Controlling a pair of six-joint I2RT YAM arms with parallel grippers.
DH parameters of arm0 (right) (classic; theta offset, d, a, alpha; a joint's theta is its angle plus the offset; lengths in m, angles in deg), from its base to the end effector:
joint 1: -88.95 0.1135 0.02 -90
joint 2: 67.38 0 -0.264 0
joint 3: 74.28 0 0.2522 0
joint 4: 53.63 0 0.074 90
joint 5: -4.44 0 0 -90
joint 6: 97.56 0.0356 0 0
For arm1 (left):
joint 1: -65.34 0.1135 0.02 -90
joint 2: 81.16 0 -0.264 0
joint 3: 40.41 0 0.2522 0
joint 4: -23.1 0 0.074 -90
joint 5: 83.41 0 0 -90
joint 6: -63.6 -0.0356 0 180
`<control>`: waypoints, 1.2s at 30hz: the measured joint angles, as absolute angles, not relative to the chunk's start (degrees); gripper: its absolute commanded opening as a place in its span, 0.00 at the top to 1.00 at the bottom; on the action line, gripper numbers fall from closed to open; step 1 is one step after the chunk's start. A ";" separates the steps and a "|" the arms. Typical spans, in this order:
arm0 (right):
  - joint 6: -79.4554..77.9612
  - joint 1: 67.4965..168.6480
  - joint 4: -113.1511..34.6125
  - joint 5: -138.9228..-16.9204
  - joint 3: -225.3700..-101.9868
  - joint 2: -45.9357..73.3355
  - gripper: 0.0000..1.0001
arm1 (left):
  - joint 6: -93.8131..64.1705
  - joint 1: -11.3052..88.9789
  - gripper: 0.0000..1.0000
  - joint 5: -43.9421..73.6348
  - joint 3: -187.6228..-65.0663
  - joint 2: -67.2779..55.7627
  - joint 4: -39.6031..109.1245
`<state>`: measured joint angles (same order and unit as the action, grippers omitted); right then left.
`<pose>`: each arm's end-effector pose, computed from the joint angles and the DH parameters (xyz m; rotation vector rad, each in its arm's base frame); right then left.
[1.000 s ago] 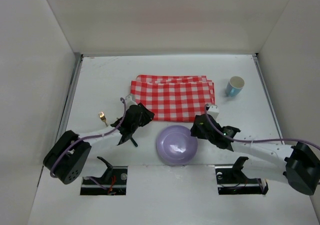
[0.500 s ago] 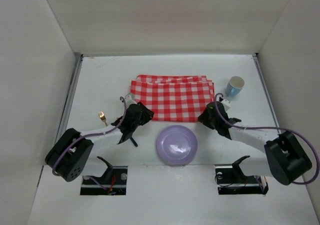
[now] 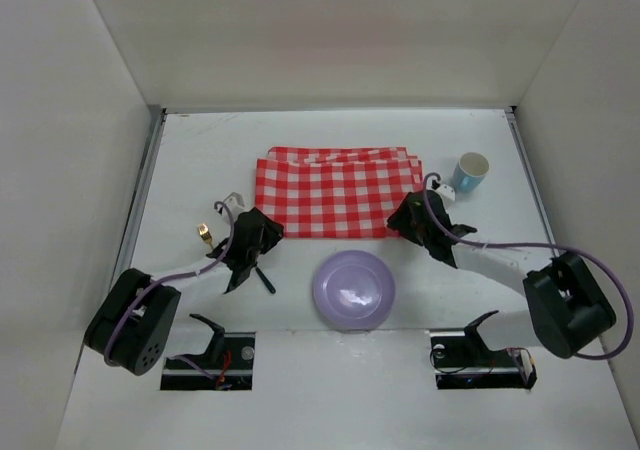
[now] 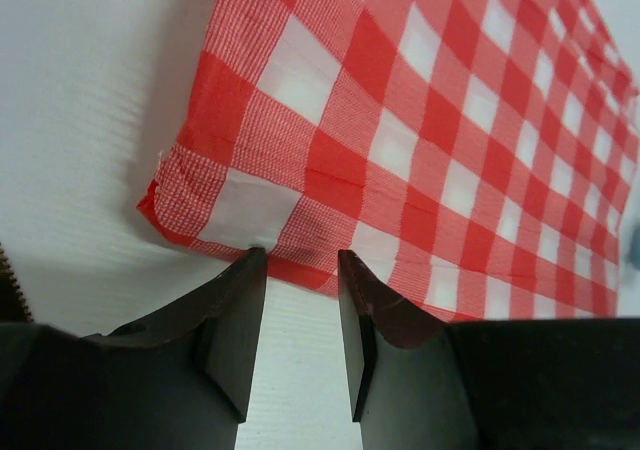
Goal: Set the dinner table for one person
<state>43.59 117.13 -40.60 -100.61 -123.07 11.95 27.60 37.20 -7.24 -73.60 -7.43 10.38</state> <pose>0.2396 0.1179 0.1701 0.5931 2.2563 0.4008 0.2101 -0.1027 0.1523 -0.6190 2.0105 -0.6393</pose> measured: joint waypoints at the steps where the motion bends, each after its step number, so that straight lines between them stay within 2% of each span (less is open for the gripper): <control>1: 43.14 117.61 -40.18 -101.31 -122.85 10.38 0.35 | 27.42 37.50 0.67 -6.98 -73.60 -8.24 10.47; 3: 42.06 119.73 -39.22 -102.51 -121.91 6.03 0.32 | 26.70 37.87 0.67 -6.43 -73.62 -10.38 10.52; 8: 40.29 130.29 -34.70 -103.32 -118.92 -6.24 0.32 | 24.34 37.98 0.66 -5.88 -74.82 -15.12 11.41; 16: 43.29 136.69 -20.99 -104.48 -117.04 -7.72 0.37 | 22.04 36.45 0.65 -6.85 -75.72 -15.98 11.37; 21: 43.83 136.78 -18.61 -104.96 -117.30 -1.32 0.56 | 21.32 36.43 0.64 -7.20 -75.72 -16.00 11.28; 24: 43.51 138.05 -19.20 -104.46 -118.41 2.35 0.88 | 21.00 36.58 0.63 -7.46 -75.65 -16.17 10.89; 25: 43.99 138.55 -19.57 -104.11 -118.92 3.16 0.95 | 20.95 36.61 0.63 -7.61 -75.61 -16.19 10.52; 27: 44.51 139.47 -20.79 -103.63 -120.12 3.07 0.98 | 20.89 36.89 0.63 -7.76 -75.41 -16.30 9.82; 36: 38.26 138.22 -13.45 -103.52 -127.07 -3.22 0.98 | 22.11 39.58 0.61 -10.78 -71.50 -20.30 8.33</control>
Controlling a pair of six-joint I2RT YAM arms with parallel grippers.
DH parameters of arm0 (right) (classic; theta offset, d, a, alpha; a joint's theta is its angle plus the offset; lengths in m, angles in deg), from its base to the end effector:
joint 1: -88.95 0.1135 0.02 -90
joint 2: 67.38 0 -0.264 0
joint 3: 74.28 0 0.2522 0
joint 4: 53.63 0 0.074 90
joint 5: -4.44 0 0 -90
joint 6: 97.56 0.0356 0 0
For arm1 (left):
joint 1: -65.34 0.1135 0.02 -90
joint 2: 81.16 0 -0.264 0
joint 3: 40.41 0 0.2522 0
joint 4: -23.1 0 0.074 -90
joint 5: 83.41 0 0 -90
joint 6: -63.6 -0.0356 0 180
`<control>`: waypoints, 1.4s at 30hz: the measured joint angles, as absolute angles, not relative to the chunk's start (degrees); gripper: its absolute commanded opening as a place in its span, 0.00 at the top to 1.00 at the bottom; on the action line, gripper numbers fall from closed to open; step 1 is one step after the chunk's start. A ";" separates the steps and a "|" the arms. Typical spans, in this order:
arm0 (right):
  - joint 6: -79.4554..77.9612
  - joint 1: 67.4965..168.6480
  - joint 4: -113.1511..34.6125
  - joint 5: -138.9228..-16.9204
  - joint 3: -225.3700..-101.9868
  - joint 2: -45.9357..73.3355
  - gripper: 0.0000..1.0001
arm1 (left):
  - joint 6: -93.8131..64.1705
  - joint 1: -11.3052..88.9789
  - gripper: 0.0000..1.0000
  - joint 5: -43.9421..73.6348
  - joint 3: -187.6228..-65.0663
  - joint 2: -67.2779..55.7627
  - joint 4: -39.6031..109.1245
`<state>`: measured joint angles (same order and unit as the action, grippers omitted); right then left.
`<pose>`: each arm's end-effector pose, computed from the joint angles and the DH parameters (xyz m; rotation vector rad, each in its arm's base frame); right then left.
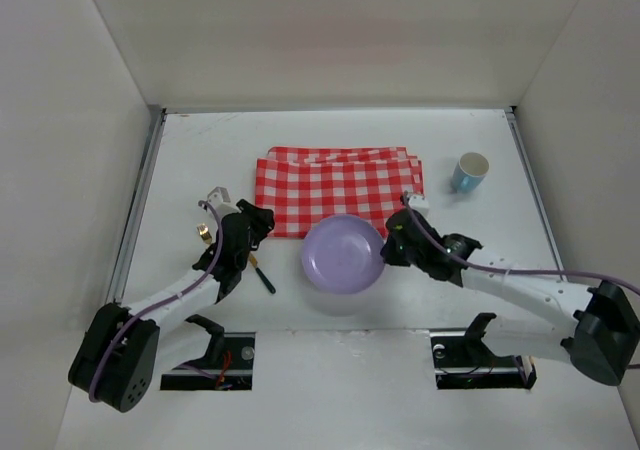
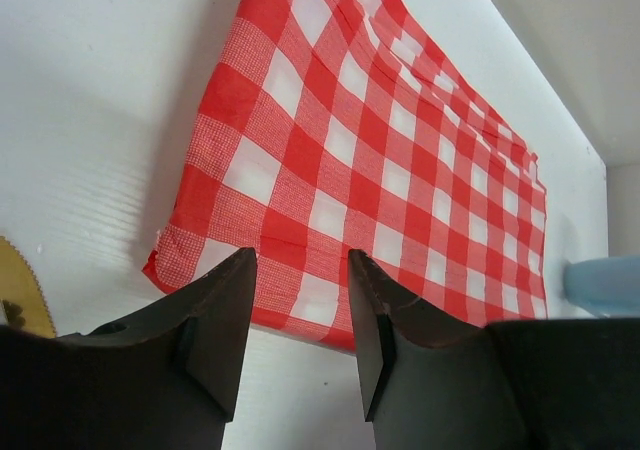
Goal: Set the dinner table for one person
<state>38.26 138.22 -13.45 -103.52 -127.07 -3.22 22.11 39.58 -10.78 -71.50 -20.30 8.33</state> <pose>0.1514 0.1590 0.2169 0.0610 2.4444 0.3677 0.1979 -0.0837 0.1909 -0.5789 1.7754 -0.6333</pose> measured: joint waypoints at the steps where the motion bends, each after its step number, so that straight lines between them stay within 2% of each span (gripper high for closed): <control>1: 37.21 137.06 -13.89 -103.45 -128.86 -2.65 0.98 | 22.15 39.58 0.61 -10.87 -71.48 -20.28 8.24; 8: 31.55 125.54 -23.88 -103.43 -142.94 13.63 0.98 | 22.55 39.75 0.60 -10.85 -71.02 -20.28 7.48; 14: 30.13 120.87 -28.23 -102.58 -152.16 28.67 0.97 | 22.61 40.04 0.60 -10.78 -70.38 -20.13 7.13; 21: 31.29 118.40 -30.26 -99.80 -155.68 35.55 0.95 | 23.07 39.95 0.60 -10.30 -70.36 -18.42 5.95; 26: 32.49 117.81 -30.70 -98.36 -156.38 38.90 0.90 | 23.47 39.95 0.60 -9.93 -70.36 -16.70 5.75; 28: 32.86 117.81 -30.70 -97.75 -156.38 39.51 0.82 | 23.57 39.95 0.60 -9.93 -70.36 -16.67 5.71; 32: 33.08 117.81 -30.94 -97.14 -156.38 39.31 0.58 | 23.64 39.95 0.60 -9.88 -70.36 -16.67 5.29; 34: 32.62 117.85 -30.94 -97.05 -156.03 38.26 0.51 | 23.64 39.95 0.60 -9.86 -70.36 -16.67 5.31; 37: 31.59 117.83 -30.87 -97.18 -153.56 32.93 0.46 | 23.66 39.93 0.60 -9.84 -70.36 -16.67 5.27; 40: 30.22 117.37 -30.78 -98.05 -150.41 23.75 0.47 | 23.68 39.93 0.60 -9.64 -70.36 -16.67 5.25; 42: 29.39 116.17 -30.91 -99.71 -148.29 16.60 0.50 | 23.73 39.88 0.60 -9.49 -70.36 -16.67 5.20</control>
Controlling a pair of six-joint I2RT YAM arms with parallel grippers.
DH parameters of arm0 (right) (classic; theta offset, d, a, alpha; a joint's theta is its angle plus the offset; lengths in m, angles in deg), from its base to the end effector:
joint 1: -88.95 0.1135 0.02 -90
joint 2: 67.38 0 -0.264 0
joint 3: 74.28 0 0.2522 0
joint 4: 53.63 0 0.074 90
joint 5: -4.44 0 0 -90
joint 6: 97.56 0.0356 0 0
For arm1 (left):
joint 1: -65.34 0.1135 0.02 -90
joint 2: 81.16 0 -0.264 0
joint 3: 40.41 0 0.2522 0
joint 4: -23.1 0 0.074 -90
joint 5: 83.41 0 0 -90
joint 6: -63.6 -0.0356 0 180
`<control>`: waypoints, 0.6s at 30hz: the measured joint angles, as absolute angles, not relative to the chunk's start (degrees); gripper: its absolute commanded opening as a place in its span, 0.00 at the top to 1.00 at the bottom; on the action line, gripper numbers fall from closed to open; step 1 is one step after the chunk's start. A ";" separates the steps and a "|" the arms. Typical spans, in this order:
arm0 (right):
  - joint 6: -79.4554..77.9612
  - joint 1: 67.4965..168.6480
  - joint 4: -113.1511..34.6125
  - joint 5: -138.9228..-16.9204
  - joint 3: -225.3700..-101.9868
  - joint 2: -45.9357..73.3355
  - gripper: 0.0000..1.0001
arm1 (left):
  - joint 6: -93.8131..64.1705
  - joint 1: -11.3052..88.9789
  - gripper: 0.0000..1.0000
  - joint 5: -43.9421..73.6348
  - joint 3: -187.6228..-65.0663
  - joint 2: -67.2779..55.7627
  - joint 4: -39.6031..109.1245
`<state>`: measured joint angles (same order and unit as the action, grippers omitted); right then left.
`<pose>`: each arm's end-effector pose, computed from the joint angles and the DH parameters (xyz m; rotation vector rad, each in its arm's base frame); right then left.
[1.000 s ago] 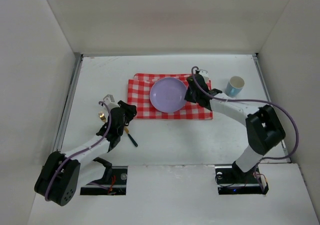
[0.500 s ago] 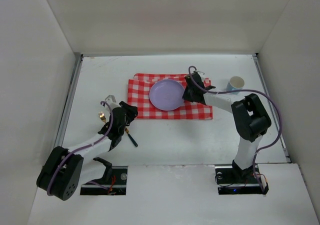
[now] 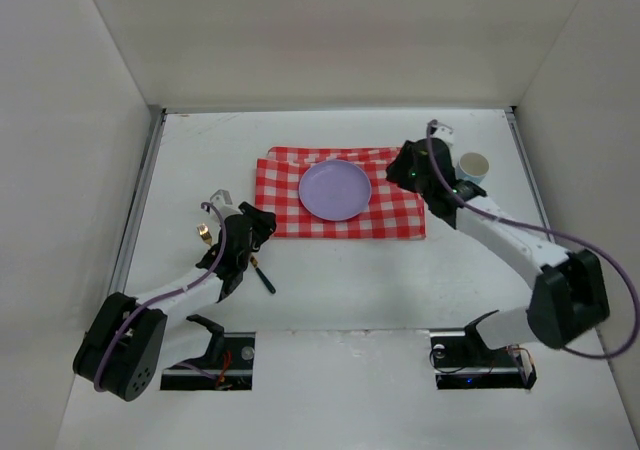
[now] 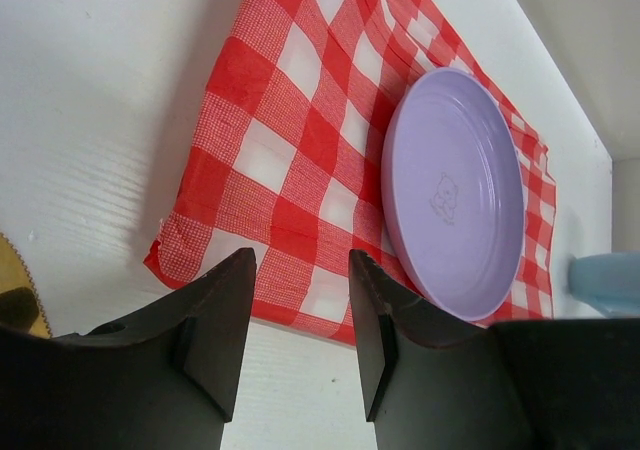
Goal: Set the dinner table for one person
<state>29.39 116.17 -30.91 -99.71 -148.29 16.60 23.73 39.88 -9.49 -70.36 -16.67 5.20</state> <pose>0.2992 0.1441 0.2738 0.3266 2.1229 0.3967 0.2008 -0.0847 0.1778 -0.5983 1.8046 -0.6520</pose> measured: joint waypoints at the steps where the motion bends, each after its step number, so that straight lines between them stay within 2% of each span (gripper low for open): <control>1: 28.93 115.18 -30.91 -100.85 -147.29 13.24 0.55 | 23.79 39.82 0.60 -9.43 -70.36 -16.67 5.16; 5: 26.90 109.55 -30.85 -107.74 -143.59 2.90 0.70 | 24.08 39.64 0.60 -8.75 -70.36 -16.72 5.07; 7: 26.22 106.68 -30.21 -111.71 -142.19 1.04 0.70 | 24.10 39.71 0.60 -8.55 -70.36 -16.83 5.07; 9: 25.48 104.32 -29.62 -114.69 -141.04 1.22 0.67 | 24.10 39.93 0.59 -8.38 -70.23 -17.20 5.05; 12: 24.73 101.68 -28.55 -117.05 -139.53 3.80 0.47 | 24.08 39.95 0.59 -8.42 -69.95 -17.96 4.90; 18: 22.37 98.27 -27.94 -117.97 -139.03 11.18 0.43 | 24.08 39.93 0.59 -8.38 -69.95 -17.86 4.68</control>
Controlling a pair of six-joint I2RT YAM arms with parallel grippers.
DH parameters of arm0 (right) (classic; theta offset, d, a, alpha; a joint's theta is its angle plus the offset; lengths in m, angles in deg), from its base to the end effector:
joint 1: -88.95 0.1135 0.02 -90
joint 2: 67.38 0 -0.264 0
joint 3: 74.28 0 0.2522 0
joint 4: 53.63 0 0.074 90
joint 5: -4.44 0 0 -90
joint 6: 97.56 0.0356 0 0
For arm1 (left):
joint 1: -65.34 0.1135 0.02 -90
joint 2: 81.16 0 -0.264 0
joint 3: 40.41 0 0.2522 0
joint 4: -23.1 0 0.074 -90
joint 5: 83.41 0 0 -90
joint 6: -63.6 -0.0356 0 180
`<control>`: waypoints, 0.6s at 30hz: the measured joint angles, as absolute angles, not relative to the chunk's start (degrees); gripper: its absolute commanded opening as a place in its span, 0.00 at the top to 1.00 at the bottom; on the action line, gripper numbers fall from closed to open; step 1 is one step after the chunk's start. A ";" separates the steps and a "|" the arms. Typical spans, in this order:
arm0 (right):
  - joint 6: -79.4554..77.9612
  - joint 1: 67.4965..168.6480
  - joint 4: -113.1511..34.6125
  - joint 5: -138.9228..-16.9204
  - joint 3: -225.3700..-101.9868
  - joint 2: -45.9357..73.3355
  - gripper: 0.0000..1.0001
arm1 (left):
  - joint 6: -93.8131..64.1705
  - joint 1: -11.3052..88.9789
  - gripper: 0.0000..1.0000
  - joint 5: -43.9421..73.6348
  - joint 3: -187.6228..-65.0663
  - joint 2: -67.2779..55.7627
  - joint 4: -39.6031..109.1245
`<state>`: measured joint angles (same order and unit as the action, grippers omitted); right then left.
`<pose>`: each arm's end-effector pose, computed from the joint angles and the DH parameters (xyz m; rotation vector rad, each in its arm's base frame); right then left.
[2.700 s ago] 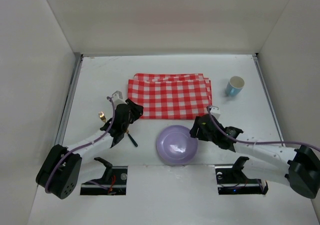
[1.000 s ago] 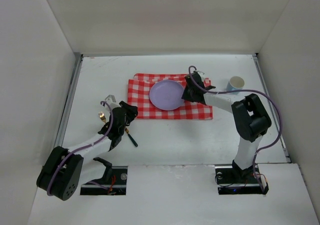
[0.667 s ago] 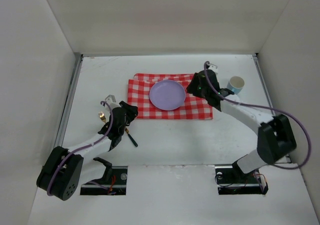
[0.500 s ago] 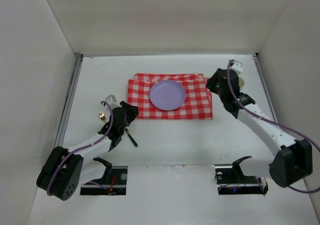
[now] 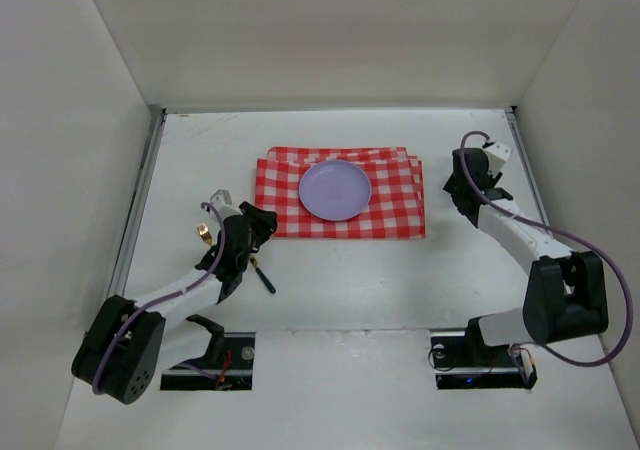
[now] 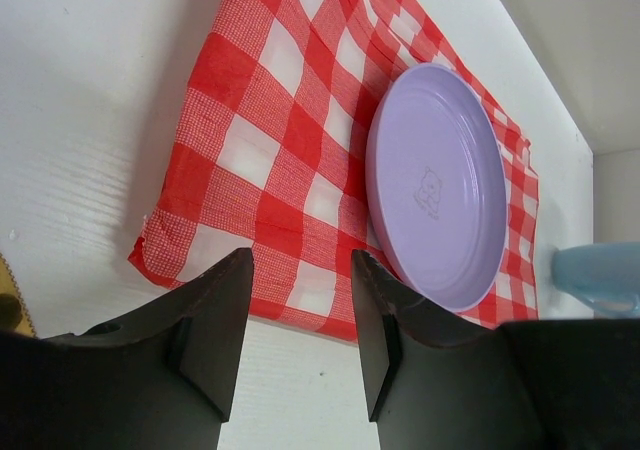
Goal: Set the dinner table for one person
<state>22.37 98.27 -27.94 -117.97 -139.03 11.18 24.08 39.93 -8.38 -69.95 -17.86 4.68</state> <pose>0.2921 0.0286 0.2459 0.6676 2.0413 -0.2454 0.1987 -0.0842 0.1805 -0.5906 1.7903 -0.6853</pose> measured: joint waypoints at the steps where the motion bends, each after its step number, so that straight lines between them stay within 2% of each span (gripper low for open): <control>1: 22.00 97.96 -28.12 -117.92 -139.03 12.04 0.43 | 24.08 39.93 0.59 -8.35 -69.95 -17.70 4.51; 13: 20.36 93.79 -35.20 -115.54 -140.93 22.11 0.50 | 24.10 39.82 0.58 -7.90 -69.92 -16.61 3.26; 18: 20.14 92.30 -37.89 -115.01 -140.95 23.47 0.62 | 24.19 39.23 0.58 -7.48 -69.92 -15.06 2.71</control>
